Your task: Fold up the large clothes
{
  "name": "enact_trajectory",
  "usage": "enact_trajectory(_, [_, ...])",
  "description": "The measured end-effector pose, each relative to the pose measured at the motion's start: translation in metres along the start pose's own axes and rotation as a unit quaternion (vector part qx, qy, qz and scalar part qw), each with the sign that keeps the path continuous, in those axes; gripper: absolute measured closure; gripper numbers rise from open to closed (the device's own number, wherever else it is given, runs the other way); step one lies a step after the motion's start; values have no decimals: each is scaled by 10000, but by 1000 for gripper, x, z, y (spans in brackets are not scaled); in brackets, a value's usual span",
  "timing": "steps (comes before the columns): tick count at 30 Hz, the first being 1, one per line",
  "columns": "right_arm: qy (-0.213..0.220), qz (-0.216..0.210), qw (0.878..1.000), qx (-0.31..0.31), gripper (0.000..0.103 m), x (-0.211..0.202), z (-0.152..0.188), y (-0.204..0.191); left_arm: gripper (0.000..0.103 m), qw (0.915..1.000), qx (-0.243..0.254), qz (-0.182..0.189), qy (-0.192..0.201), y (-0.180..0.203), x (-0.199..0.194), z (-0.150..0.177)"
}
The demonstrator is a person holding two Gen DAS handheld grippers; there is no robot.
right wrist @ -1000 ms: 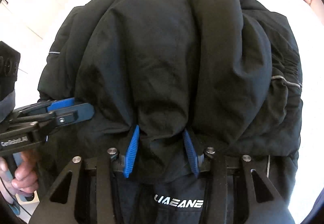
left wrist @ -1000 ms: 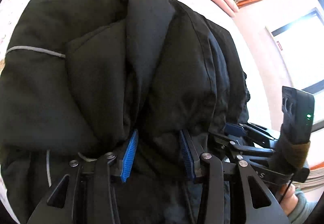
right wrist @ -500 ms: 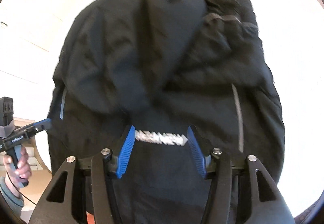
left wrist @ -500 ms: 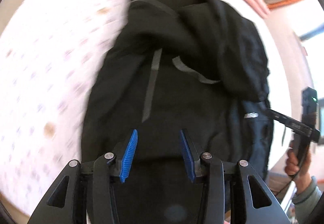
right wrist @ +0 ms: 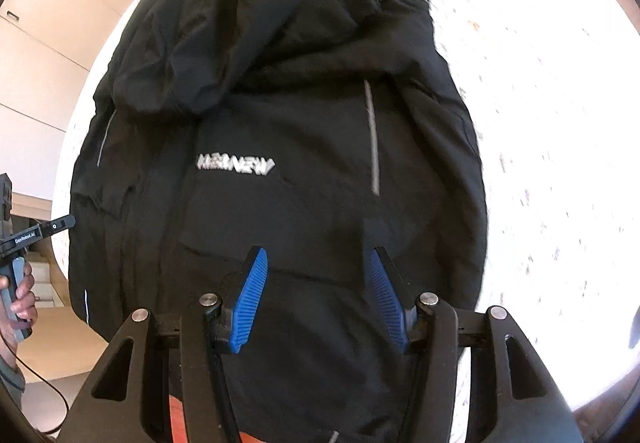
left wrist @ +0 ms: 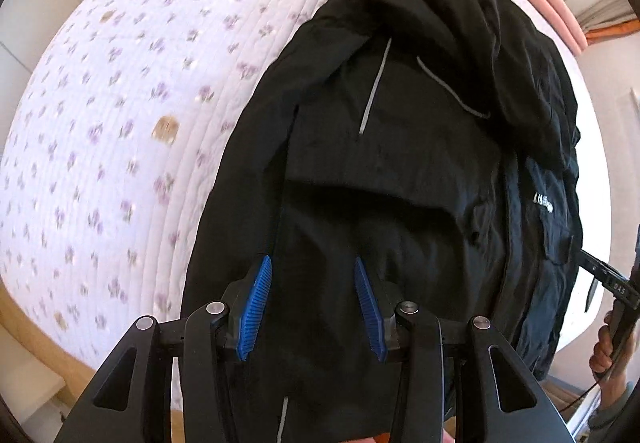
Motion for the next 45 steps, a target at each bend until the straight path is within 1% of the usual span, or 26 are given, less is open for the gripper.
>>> enact_trajectory(3, [-10, 33, 10000, 51, 46, -6, 14, 8, 58, 9997, 19, -225, 1, -7, -6, 14])
enact_trajectory(4, [-24, 82, 9999, 73, 46, -11, 22, 13, 56, 9996, -23, -263, -36, -13, -8, 18])
enact_trajectory(5, [-34, 99, 9999, 100, 46, -15, 28, 17, 48, 9995, -82, -282, -69, -20, -9, 21])
enact_trajectory(7, [-67, 160, 9997, 194, 43, -22, 41, 29, 40, 9989, -321, -303, -176, -38, -9, 30])
enact_trajectory(10, [-134, 285, 9988, 380, 39, -32, 59, 53, 40, 9969, -707, -158, -318, -62, -8, 41])
enact_trajectory(12, [-188, 337, 9979, 524, 39, -37, 71, 70, 40, 9942, -975, -115, -430, -78, -2, 51])
enact_trajectory(15, [-259, 299, 9967, 710, 39, -39, 85, 87, 40, 9907, -1194, 84, -651, -89, 10, 66])
enact_trajectory(16, [-294, 266, 9961, 785, 39, -39, 91, 92, 40, 9902, -1227, 85, -668, -90, 13, 69])
enact_trajectory(19, [-327, 243, 9955, 859, 39, -41, 101, 99, 40, 9885, -1324, 51, -730, -96, 21, 81])
enact_trajectory(21, [-373, 232, 9953, 868, 39, -41, 107, 102, 40, 9871, -1404, 131, -753, -100, 24, 86])
enact_trajectory(27, [-508, 186, 9951, 834, 39, -35, 121, 98, 40, 9795, -1641, 731, -914, -107, 34, 97])
enact_trajectory(30, [-608, 9, 9943, 878, 39, -29, 131, 95, 39, 9785, -1677, 809, -888, -108, 37, 101])
enact_trajectory(32, [-682, -19, 9942, 830, 39, -23, 139, 95, 36, 9784, -1671, 839, -884, -107, 37, 105])
enact_trajectory(35, [-800, -103, 9931, 850, 39, -15, 149, 93, 34, 9810, -1449, 829, -988, -96, 39, 106])
enact_trajectory(36, [-842, -190, 9924, 877, 39, -13, 155, 94, 34, 9819, -1343, 837, -1039, -93, 38, 106])
enact_trajectory(37, [-867, -250, 9919, 891, 39, -11, 158, 92, 34, 9823, -1274, 834, -1088, -82, 38, 105])
enact_trajectory(39, [-944, -503, 9898, 945, 39, -6, 168, 89, 34, 9843, -992, 800, -1220, -69, 40, 111])
enact_trajectory(41, [-1076, -716, 9867, 984, 39, 1, 178, 82, 34, 9865, -787, 716, -1246, -63, 41, 115])
enact_trajectory(43, [-1214, -860, 9848, 897, 37, 10, 183, 74, 33, 9857, -785, 736, -1295, -61, 42, 115])
enact_trajectory(45, [-1301, -894, 9844, 771, 36, 16, 188, 64, 34, 9845, -832, 770, -1338, -61, 43, 114])
Point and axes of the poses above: each gripper's, at about its wrist camera, not at the fingertips, and x roughly the way its jaws point, y to its right, z to its underside, the point moved 8 cm from there along x, roughly the way its jaws point, and after that the axes turned 11 degrees about -z, right-handed, at the moved point
